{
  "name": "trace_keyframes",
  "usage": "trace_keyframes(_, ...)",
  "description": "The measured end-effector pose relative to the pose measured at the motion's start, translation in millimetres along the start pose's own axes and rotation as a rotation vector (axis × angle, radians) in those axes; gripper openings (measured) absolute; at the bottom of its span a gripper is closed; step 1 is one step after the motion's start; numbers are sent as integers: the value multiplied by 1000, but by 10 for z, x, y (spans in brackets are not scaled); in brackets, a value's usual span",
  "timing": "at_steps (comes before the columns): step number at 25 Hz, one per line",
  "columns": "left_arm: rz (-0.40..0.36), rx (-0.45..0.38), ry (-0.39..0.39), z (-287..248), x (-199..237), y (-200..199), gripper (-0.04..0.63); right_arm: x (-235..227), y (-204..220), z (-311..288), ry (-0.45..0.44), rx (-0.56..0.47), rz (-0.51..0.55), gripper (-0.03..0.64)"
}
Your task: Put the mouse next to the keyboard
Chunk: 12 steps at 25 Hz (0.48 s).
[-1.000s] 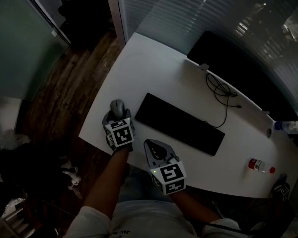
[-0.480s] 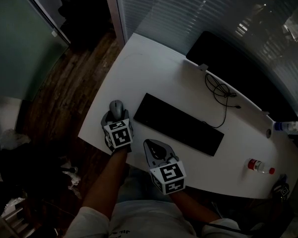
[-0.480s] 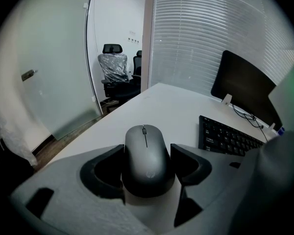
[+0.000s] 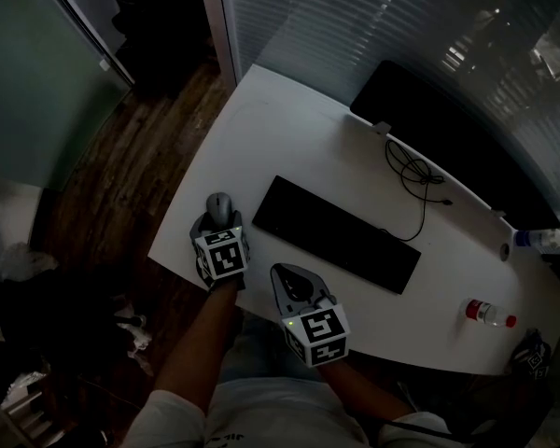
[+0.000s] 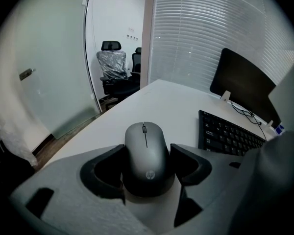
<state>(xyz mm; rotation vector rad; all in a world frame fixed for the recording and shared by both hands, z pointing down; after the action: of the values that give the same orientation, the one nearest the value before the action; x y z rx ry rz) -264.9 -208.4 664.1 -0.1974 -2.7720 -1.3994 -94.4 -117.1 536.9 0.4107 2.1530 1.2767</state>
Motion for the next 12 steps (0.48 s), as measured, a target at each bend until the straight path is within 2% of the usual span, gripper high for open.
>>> trace_keyframes(3, 1, 16, -3, -12, -15, -23, 304, 30, -27, -14, -5, -3, -5, 3)
trace_keyframes(12, 91, 4, -58, -15, 48, -48, 314, 36, -22, -35, -7, 1, -8, 3)
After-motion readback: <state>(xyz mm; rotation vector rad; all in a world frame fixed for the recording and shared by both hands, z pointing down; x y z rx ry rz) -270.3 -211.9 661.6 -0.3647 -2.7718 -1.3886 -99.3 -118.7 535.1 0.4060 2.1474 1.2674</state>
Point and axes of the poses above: the fingertips, and each gripper's own axes: z backward along the fingers, x to its left, y out of its underside, the point moved 6 cm from there along z, backward along the fingers, and after that the axes turned 15 degrees about -x, right-handed, at the moved point
